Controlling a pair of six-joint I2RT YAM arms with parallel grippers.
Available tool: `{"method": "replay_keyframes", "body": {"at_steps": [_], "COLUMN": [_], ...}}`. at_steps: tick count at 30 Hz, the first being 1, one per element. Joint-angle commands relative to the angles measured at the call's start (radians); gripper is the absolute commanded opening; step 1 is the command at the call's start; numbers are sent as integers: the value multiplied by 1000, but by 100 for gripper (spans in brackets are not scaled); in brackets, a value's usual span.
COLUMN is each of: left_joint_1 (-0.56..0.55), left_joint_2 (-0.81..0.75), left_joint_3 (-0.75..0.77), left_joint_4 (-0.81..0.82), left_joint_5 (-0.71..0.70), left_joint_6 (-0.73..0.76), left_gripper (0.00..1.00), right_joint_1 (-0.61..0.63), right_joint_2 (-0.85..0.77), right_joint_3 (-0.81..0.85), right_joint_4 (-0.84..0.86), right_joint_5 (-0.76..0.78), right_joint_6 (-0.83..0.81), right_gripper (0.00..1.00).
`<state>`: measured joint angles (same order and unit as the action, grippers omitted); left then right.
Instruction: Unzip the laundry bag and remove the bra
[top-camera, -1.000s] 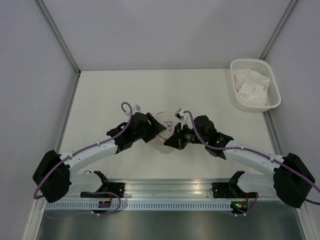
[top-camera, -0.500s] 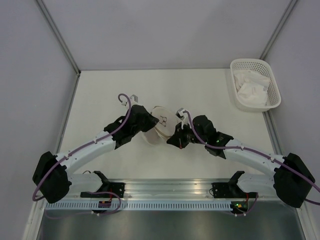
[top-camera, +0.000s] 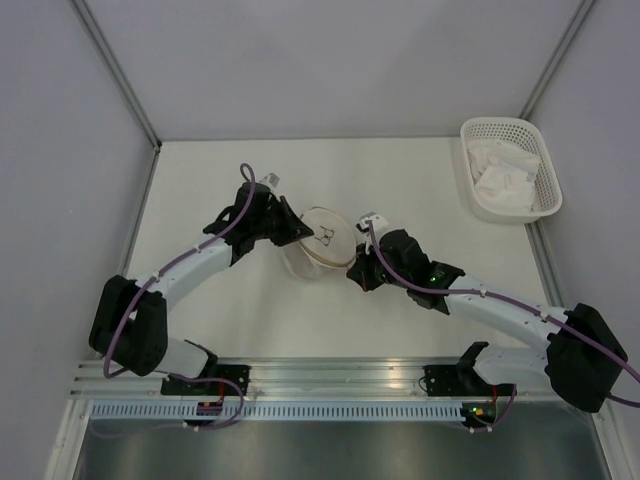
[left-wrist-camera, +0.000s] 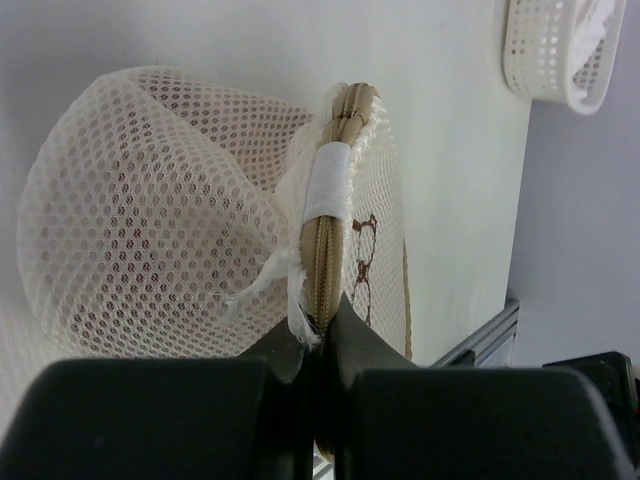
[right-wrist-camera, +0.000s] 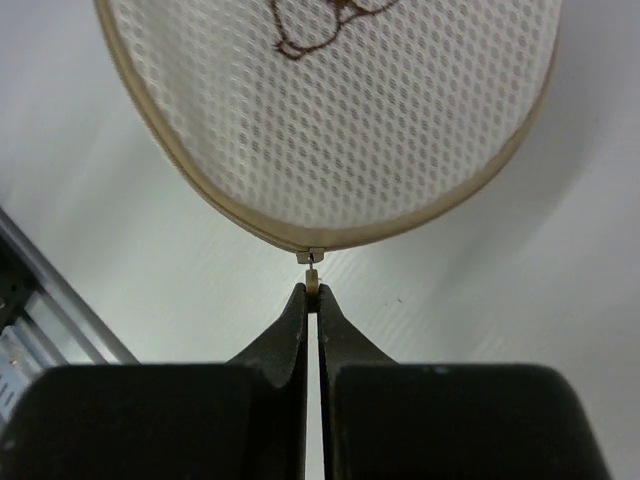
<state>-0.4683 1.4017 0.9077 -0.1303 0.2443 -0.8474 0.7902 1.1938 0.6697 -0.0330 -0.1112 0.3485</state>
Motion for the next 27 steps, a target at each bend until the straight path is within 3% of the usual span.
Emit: {"method": "replay_keyframes", "body": {"at_steps": [1, 5, 11, 14, 18, 23, 27], "left_joint_1": [49, 103, 125, 125, 126, 126, 126], "left_joint_2": [55, 109, 288, 327, 275, 172, -19], "left_joint_3": [85, 115, 233, 255, 224, 195, 119], "left_joint_4": [60, 60, 54, 54, 28, -60, -121], "left_joint_5": [234, 360, 642, 612, 463, 223, 109], "left_joint_6": [154, 202, 268, 269, 248, 232, 174], "left_gripper": [2, 2, 2, 3, 99, 100, 100], "right_joint_1": [3, 3, 1, 1, 1, 3, 3], "right_joint_2": [24, 38, 47, 40, 18, 3, 1], "right_joint_3": [50, 73, 68, 67, 54, 50, 50], "right_joint_4": [-106, -154, -153, -154, -150, -139, -116], "right_joint_5": [171, 329, 380, 380, 366, 331, 243], "right_joint_6": [-11, 3, 6, 10, 4, 4, -9], "right_gripper": [0, 0, 0, 0, 0, 1, 0]}}
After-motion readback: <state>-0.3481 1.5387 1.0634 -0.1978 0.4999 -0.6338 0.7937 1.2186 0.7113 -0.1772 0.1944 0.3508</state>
